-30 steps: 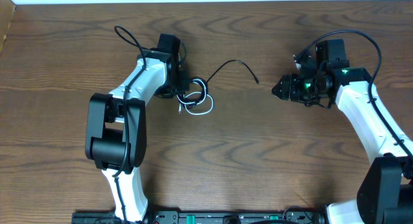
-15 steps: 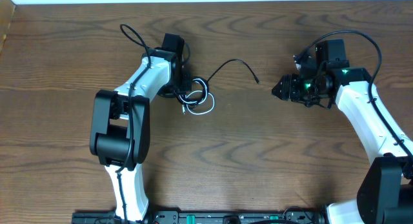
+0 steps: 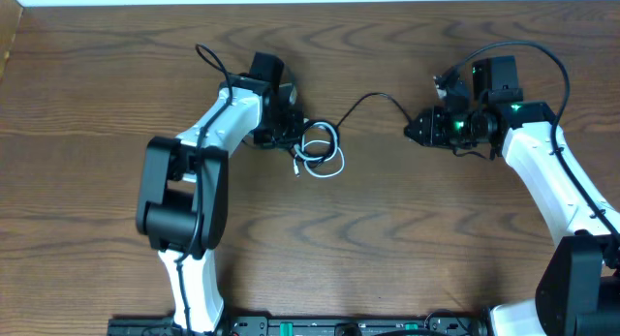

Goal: Untangle cables

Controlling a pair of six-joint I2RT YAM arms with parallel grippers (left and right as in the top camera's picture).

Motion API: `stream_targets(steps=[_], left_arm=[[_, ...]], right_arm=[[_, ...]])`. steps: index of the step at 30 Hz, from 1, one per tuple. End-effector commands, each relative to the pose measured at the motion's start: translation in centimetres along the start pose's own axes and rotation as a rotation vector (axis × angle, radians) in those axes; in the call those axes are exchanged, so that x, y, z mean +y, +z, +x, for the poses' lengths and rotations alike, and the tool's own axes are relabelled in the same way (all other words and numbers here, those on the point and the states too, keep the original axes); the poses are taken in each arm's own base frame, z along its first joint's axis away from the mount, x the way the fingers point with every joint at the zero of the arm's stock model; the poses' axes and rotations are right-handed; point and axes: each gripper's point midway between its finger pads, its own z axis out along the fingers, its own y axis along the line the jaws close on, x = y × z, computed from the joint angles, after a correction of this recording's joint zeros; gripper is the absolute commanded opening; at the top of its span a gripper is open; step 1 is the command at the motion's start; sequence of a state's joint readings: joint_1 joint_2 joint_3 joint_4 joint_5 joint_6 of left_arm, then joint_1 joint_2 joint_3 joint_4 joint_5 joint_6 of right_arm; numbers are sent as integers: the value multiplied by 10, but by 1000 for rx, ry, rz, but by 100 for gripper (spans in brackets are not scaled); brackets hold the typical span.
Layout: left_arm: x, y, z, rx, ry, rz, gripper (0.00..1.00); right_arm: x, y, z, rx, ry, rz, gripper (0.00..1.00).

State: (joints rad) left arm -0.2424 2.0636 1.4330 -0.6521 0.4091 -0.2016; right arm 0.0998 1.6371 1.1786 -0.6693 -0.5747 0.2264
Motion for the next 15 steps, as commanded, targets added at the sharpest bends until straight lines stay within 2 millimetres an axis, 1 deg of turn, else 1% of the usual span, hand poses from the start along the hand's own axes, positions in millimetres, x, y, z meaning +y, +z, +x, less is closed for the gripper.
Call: stream_targets(steps=[1,3,5,7,11,15], left_arm=[[-77,-78,-21,-177,177,283,7],[-96,-103,-25,-249,233,326,7],[-107,-114,-24,-275,261,340,7],[-115,-118,-20,-277,278,353,7],[-134,-121,-13,-268,320,414,7],[-143,-118,-12,-273,342,413,7]], right_arm=[[42,-8,-4,-11,-77,-212,33],[59,-13,-10,-37,-120,-303,36],[72,-18,-18,-68,-164,-372,38],[79,-21,-24,-91,-177,-405,39],[93,-28,-35,-122,-179,-475,37],[109,-35,-37,-134,-220,-554,36]])
